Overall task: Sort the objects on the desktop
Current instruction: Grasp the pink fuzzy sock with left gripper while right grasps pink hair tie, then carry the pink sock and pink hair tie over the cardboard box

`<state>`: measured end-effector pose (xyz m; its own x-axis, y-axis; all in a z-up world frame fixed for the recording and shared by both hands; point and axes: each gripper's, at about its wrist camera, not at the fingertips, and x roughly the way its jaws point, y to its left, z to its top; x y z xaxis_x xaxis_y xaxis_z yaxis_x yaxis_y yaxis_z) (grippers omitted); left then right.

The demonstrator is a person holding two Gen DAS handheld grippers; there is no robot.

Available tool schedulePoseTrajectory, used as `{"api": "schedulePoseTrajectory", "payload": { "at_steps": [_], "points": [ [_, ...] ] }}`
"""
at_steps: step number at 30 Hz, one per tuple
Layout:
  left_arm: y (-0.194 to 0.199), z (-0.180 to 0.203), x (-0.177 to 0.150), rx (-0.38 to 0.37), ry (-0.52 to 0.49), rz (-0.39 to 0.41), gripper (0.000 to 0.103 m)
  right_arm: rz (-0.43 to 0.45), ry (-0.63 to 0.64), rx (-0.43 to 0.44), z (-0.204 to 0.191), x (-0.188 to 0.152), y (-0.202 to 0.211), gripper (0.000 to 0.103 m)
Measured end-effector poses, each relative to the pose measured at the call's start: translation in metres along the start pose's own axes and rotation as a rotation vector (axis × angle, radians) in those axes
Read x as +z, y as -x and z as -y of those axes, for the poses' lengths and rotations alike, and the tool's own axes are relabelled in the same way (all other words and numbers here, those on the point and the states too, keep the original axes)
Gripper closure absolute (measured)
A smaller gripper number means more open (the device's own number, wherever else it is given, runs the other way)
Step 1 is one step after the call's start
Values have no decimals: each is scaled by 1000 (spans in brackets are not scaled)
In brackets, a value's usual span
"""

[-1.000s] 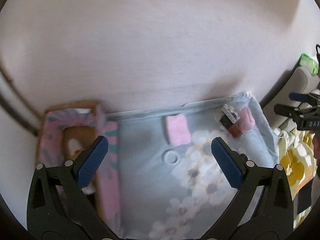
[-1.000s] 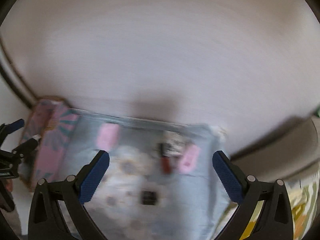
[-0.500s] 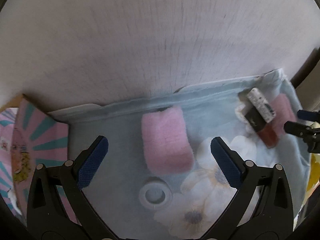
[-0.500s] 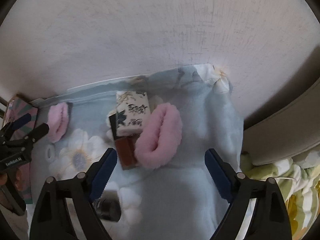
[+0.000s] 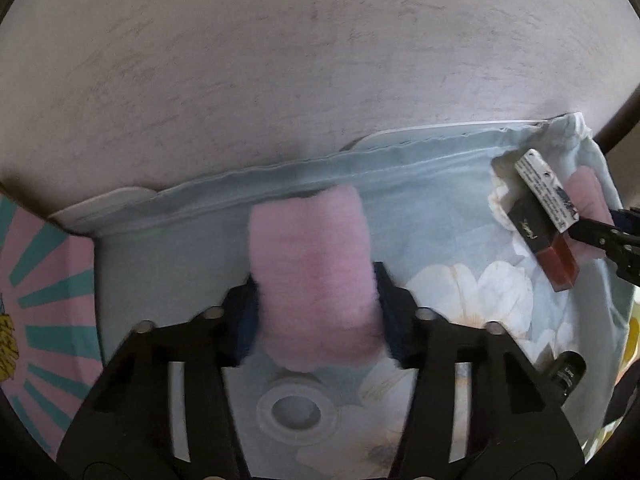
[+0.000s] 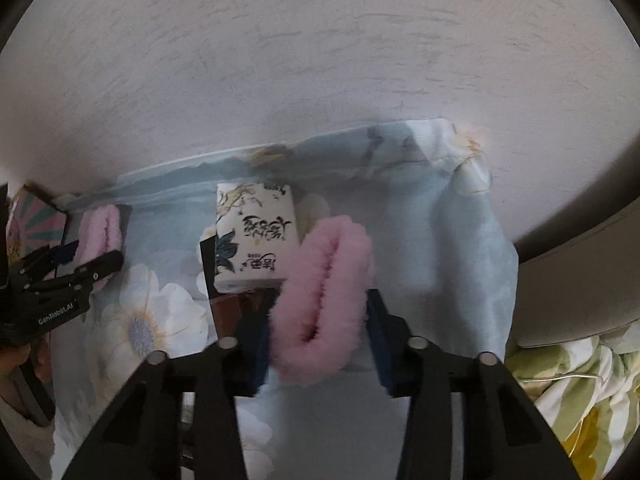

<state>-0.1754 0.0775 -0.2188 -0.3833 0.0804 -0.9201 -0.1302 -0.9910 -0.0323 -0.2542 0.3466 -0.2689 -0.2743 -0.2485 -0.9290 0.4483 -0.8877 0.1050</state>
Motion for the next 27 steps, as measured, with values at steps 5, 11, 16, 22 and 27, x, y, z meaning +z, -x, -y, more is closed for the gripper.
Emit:
{"api": "schedulePoseTrajectory", "payload": {
  "at_steps": [5,11,16,22,27],
  "points": [
    [4,0,-3,-7,-5,-5,60,-4,43,-16,-3,-2,6,75],
    [26,2,-5,-20,-12,14,60,-5,31,-26,5,-10,15,77],
    [49,1,-7,-33,4,14,60,1,23,-24,10,-16,33,77],
    [96,3,-5,-35,-7,45,60,13,43,-20,9,-26,70,77],
    [118,6,0,-14,-32,48,60,29,68,-17,-2,-22,93,77]
  ]
}}
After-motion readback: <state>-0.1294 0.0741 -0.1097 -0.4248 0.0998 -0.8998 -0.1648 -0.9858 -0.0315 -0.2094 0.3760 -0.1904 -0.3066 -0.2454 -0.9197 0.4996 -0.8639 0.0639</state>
